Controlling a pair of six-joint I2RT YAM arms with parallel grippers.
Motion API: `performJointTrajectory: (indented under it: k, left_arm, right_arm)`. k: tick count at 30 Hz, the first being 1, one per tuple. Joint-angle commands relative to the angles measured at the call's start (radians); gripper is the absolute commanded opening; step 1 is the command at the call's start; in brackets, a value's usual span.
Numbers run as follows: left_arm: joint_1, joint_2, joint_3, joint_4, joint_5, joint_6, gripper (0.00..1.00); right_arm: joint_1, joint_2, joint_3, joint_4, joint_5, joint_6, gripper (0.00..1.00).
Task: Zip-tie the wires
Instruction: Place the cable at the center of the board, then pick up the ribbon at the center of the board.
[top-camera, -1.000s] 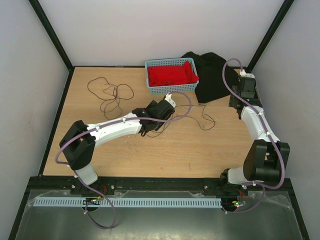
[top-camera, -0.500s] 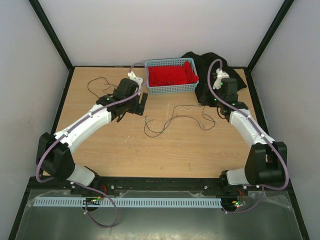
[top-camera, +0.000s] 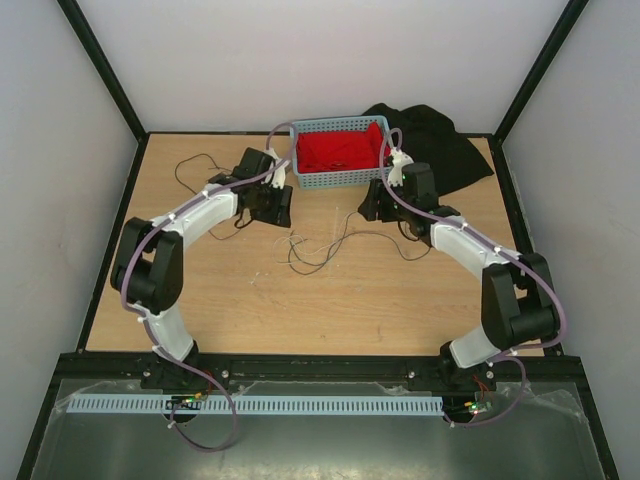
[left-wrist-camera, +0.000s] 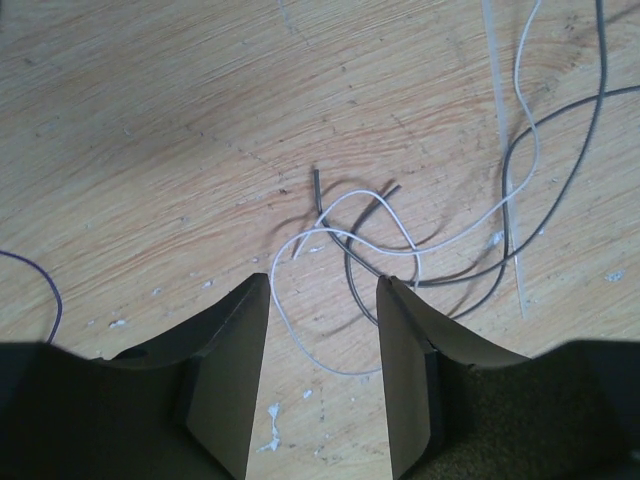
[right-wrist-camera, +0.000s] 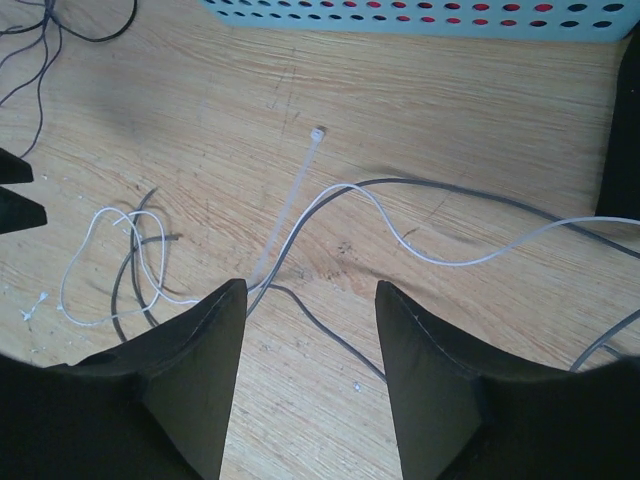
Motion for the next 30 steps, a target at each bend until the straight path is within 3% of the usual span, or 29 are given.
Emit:
performJointTrajectory:
  k: [1, 11, 16, 21, 30]
  left_arm:
    - [0.023, 0.034, 0.041, 0.013, 0.063, 0.014, 0.49]
    - [0.038, -0.12, -0.114, 0.067, -0.03, -0.052, 0.55]
    - [0.068, -0.254, -0.211, 0.124, -0.021, -0.107, 0.65]
    - [0.081, -0.397, -0.275, 0.146, -0.064, -0.123, 0.83]
    - [0.125, -0.558, -0.344, 0.177, -0.064, -0.154, 0.89]
  right_arm:
    - [0.01, 0.033, 0.024, 0.04, -0.01, 0.008, 0.64]
    - [0.144, 0.233, 0.22, -0.009, 0.214, -0.069, 0.63]
    - [0.178, 0.374, 0.344, -0.048, 0.297, -0.082, 0.64]
    - [0.192, 0.511, 0.451, -0.072, 0.337, -0.083, 0.62]
    - [0.218, 0.608, 0.516, -0.118, 0.419, -0.072, 0.56]
